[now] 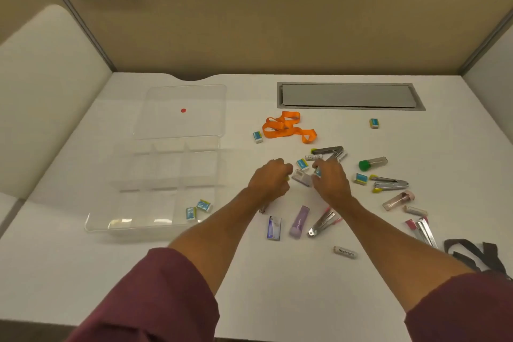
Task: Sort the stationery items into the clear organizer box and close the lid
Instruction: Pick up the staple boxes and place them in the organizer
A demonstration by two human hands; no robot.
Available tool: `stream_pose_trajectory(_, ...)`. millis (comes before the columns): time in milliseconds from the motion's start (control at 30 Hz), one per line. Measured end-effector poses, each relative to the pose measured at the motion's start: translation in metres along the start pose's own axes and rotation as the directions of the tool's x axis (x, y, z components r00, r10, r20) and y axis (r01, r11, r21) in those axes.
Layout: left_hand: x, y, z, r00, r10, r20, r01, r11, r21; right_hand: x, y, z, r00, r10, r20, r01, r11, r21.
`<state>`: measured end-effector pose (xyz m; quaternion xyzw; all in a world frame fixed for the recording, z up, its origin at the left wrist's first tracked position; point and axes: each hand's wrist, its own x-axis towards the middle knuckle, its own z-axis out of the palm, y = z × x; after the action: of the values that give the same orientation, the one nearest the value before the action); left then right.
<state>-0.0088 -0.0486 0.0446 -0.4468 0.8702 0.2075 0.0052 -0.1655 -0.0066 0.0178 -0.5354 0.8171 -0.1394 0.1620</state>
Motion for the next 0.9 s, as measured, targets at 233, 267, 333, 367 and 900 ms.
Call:
stream_pose_trajectory(233, -0.046, -0.060, -0.038, 0.978, -0.140, -0.153, 0.130, 0.989, -0.074, -0.009, -0.099, 0.009, 0.993, -0.114, -0.001, 0.114, 0.992, 0.057)
stream_pose_trajectory(267, -0.054, -0.070, -0.041, 0.971, -0.165, -0.172, 0.152, 0.984, -0.088, -0.012, -0.114, 0.011, 0.992, -0.126, 0.011, 0.125, 0.991, 0.053)
stream_pose_trajectory(333, -0.070, -0.090, -0.046, 0.960, -0.196, -0.202, 0.179, 0.979, -0.102, -0.020, -0.140, 0.017, 0.985, -0.174, 0.023, 0.172, 0.983, 0.058)
stream_pose_trajectory(367, -0.078, -0.100, -0.047, 0.957, -0.205, -0.207, 0.188, 0.977, -0.100, -0.024, -0.152, 0.021, 0.978, -0.205, 0.026, 0.203, 0.977, 0.063)
stream_pose_trajectory(900, -0.124, -0.155, -0.027, 0.944, -0.321, -0.080, 0.307, 0.940, -0.149, -0.074, -0.216, 0.082, 0.905, -0.383, 0.187, 0.395, 0.918, -0.030)
